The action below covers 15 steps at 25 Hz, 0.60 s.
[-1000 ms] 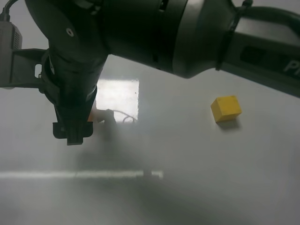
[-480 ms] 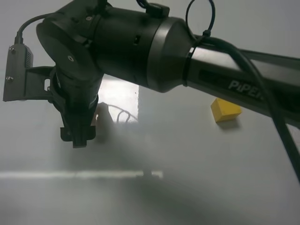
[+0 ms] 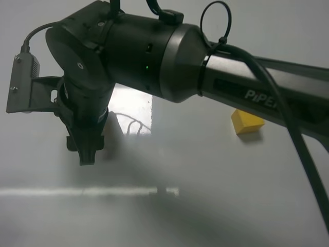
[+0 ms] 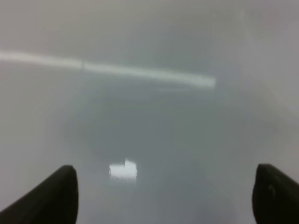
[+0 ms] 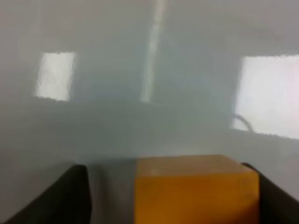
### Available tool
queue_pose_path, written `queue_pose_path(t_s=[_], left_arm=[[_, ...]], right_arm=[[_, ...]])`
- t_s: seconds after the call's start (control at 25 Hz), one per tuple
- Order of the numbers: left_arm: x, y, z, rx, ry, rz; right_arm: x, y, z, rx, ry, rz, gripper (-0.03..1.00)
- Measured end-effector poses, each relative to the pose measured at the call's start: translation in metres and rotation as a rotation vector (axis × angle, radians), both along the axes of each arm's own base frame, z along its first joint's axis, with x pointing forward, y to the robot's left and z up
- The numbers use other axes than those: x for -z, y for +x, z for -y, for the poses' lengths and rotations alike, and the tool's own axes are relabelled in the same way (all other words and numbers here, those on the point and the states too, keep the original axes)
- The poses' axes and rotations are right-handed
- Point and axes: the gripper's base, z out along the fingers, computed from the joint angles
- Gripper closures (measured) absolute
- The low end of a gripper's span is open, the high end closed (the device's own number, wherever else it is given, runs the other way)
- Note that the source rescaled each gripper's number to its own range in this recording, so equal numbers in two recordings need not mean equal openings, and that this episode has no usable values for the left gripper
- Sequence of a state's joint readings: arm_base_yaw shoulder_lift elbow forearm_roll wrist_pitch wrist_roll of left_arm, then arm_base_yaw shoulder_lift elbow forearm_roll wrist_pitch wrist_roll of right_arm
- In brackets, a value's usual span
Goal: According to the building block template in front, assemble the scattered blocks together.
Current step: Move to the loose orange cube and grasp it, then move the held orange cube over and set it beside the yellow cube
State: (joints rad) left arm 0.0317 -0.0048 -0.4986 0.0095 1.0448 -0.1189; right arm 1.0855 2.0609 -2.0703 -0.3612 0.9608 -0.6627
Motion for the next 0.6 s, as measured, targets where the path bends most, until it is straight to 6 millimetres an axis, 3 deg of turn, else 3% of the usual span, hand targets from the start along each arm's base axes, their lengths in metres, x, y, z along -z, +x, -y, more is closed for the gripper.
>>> queue_pose_path(t_s=[0.2, 0.44, 0.6], left_arm=[[0.000, 0.000, 0.000, 0.000, 0.000, 0.000], [0.000, 0.000, 0.000, 0.000, 0.001, 0.000], [0.000, 0.000, 0.000, 0.001, 0.002, 0.000]], right_arm=[[0.004, 0.000, -0.003, -0.003, 0.000, -0.012, 0.97], [0.000, -0.001, 0.000, 0.001, 0.000, -0.013, 0.97], [-0.019, -0.007, 0.010, 0.001, 0.031, -0.014, 0.97]])
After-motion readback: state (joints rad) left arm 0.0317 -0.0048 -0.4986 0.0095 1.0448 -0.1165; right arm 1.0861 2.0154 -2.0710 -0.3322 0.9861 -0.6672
